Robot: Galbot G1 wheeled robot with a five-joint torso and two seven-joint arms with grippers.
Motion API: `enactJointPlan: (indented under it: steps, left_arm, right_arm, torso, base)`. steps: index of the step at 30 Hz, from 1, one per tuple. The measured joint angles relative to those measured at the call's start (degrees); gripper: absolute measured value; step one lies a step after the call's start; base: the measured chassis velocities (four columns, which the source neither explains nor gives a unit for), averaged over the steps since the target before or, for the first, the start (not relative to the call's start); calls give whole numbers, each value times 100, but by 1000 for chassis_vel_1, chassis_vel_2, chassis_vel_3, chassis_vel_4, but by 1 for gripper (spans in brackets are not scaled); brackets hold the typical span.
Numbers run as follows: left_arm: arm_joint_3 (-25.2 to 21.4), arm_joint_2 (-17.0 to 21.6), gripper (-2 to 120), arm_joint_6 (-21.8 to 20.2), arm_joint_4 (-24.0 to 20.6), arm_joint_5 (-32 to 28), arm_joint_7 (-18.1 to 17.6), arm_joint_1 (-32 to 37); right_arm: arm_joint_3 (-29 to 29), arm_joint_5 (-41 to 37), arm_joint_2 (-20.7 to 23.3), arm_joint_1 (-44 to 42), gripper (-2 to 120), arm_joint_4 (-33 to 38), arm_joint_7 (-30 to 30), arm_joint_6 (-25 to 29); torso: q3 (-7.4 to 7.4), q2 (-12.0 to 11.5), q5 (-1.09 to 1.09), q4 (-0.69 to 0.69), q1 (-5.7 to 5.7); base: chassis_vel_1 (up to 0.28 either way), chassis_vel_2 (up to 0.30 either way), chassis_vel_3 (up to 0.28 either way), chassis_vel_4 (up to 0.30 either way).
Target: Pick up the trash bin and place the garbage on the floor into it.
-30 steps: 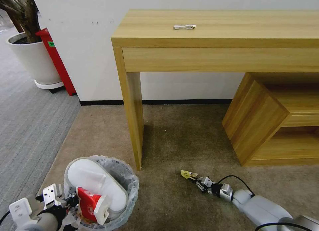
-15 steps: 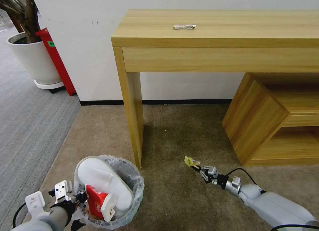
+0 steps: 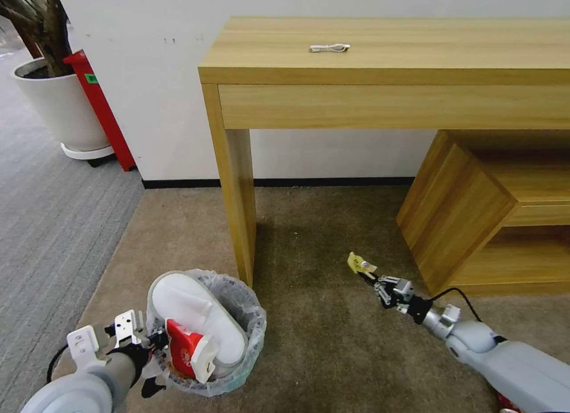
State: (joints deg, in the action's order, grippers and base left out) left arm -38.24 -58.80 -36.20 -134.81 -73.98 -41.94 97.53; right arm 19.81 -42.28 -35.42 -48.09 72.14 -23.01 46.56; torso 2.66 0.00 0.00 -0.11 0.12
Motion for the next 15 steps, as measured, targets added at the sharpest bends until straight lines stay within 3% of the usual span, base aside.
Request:
enactJointPlan:
  steps: [15]
  left_arm:
    - [320, 99, 0, -17, 265, 187, 165, -409]
  right_arm:
    - [-602, 143, 415, -394, 0, 981, 345, -9]
  torso:
    - [0, 0, -1, 1, 0]
  base:
    - [0, 0, 0, 0]
